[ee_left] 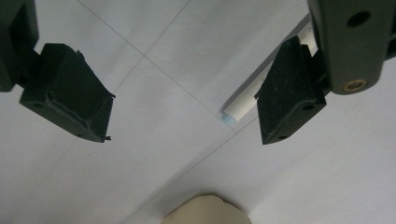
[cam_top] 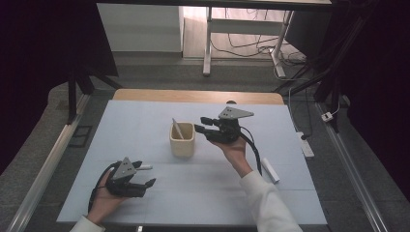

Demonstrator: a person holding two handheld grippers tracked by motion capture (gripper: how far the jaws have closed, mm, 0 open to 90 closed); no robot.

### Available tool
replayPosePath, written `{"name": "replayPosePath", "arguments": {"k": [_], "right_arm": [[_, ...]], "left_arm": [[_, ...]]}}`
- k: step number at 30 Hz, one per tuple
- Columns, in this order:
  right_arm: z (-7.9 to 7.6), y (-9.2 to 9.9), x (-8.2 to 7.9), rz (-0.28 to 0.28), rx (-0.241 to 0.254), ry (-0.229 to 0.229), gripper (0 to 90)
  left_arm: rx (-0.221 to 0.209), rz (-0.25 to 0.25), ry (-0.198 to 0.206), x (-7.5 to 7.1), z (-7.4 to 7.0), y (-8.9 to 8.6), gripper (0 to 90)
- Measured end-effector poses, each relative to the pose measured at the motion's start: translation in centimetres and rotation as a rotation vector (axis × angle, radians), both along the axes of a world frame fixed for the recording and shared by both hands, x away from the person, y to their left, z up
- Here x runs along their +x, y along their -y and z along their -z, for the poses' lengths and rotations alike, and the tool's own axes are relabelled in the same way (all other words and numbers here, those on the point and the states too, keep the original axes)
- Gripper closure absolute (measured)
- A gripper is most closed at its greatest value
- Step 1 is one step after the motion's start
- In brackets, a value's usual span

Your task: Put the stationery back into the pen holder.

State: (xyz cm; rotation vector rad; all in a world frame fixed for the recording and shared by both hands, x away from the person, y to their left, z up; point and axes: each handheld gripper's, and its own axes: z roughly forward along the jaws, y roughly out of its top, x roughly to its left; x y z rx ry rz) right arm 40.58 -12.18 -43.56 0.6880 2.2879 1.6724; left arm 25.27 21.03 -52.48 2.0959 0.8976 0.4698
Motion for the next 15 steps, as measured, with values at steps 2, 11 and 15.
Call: {"name": "replayPosePath", "arguments": {"k": [2,11,15], "right_arm": [[0.0,0.6,-0.2,0.009,-0.01,-0.001,55.1],[0.4,3.3,-1.7,0.042,-0.042,-0.01,54.7],[0.9,5.1,-2.5,0.063,-0.056,-0.017,54.2]], "left_arm": [[0.002,0.0,0.0,0.0,0.0,0.0,18.1],[0.001,-0.004,0.001,0.0,0.0,0.0,18.1],[0.002,-0.004,0.001,0.0,0.0,0.0,18.1]]}}
